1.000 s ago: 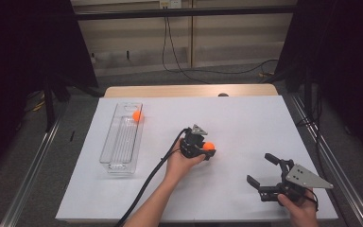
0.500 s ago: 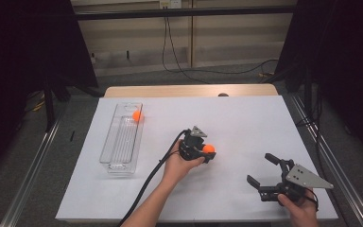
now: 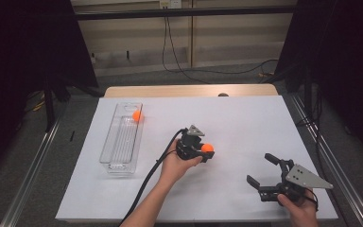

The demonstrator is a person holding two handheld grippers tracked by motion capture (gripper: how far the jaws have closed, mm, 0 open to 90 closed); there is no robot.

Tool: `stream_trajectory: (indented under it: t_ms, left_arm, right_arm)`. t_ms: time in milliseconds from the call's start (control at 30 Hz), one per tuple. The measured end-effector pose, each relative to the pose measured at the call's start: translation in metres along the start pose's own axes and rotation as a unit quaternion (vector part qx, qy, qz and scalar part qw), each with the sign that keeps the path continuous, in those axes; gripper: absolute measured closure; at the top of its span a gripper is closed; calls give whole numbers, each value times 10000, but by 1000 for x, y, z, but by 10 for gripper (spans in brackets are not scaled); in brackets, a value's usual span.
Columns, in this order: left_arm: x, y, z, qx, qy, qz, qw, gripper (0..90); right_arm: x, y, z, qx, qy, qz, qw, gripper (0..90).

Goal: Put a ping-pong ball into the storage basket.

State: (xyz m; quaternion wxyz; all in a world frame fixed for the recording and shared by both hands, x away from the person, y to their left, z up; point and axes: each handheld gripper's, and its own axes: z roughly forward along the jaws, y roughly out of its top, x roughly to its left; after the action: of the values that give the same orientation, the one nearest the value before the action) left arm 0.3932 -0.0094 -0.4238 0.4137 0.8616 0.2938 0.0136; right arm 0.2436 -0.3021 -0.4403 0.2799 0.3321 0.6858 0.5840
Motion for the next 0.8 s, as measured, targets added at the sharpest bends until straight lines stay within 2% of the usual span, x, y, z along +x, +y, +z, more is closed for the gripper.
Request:
stream_trajectory:
  t_ms: [800]
  left_arm:
    - [9, 0, -15, -84, -13, -123, 9999, 508]
  right_arm:
    - [0, 0, -1, -10, -11, 19, 10000, 21]
